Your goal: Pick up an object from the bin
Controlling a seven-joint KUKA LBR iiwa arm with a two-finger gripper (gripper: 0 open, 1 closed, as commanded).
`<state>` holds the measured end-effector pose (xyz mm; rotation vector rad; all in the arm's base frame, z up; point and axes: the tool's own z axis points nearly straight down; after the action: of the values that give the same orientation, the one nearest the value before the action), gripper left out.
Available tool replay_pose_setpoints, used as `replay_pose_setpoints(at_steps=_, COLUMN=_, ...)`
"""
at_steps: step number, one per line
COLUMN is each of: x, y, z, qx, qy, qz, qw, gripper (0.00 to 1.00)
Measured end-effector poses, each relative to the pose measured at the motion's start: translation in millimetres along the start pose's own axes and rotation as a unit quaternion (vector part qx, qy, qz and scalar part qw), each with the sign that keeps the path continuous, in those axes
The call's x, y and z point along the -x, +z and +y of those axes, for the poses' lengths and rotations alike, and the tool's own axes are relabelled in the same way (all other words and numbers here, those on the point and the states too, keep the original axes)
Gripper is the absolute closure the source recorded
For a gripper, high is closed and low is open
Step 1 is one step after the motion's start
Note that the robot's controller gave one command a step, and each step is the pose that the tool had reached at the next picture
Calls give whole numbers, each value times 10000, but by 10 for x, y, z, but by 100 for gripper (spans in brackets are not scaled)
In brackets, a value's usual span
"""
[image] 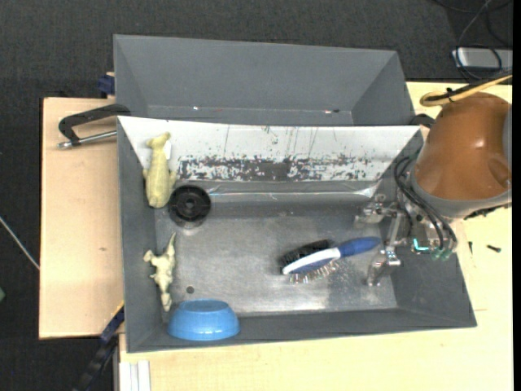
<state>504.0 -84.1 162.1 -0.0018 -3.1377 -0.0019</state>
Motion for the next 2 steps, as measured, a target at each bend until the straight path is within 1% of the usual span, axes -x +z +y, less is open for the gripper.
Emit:
replay_pose_setpoints(at_steps=1, x=140, y=934, z=175, qx=5, qy=478, qz=-37, qw=9988, gripper=0)
replay_pose_setpoints(at_steps=2, x=359, y=896, z=-41, qx=-8, qy=-515, qz=-58, qw=9987, gripper=0)
